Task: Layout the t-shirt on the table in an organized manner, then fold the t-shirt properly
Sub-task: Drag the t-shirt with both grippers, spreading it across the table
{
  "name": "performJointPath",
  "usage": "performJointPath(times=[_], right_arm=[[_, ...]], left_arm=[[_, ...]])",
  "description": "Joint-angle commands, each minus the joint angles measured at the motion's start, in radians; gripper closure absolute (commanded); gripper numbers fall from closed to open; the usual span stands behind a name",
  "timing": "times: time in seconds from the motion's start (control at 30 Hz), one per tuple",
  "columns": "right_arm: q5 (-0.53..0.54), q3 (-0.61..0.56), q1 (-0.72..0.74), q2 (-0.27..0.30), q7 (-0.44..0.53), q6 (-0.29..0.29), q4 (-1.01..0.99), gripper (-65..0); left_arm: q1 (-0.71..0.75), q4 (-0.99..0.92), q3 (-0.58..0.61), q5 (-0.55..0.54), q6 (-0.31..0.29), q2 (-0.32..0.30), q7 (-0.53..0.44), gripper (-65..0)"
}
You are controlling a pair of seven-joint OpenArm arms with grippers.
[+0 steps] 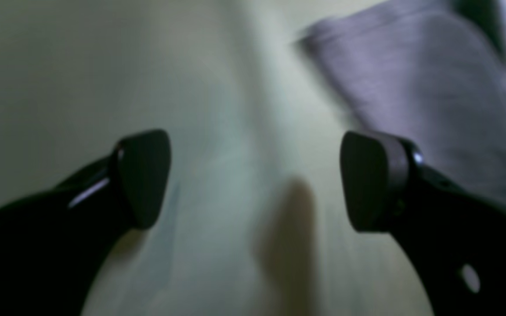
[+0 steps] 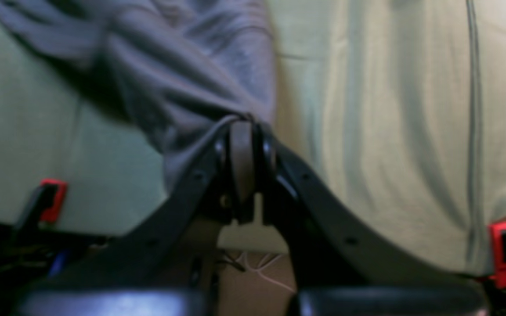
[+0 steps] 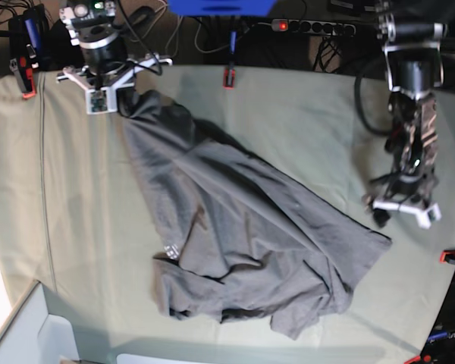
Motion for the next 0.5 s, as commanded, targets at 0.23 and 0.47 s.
performJointPath(times=[0.23, 0.47], right_arm=[[0.0, 0.0, -0.02, 0.003, 0.022, 0.003, 0.018, 0.0], [0.0, 0.002, -0.02, 0.003, 0.02, 0.003, 0.021, 0.0]], left_arm=[[-0.217, -0.186, 0.086, 0.002, 0.001, 0.056, -0.025, -58.7], [-0.288, -0.369, 0.084, -0.001, 0.001, 0.091, -0.027, -58.6]])
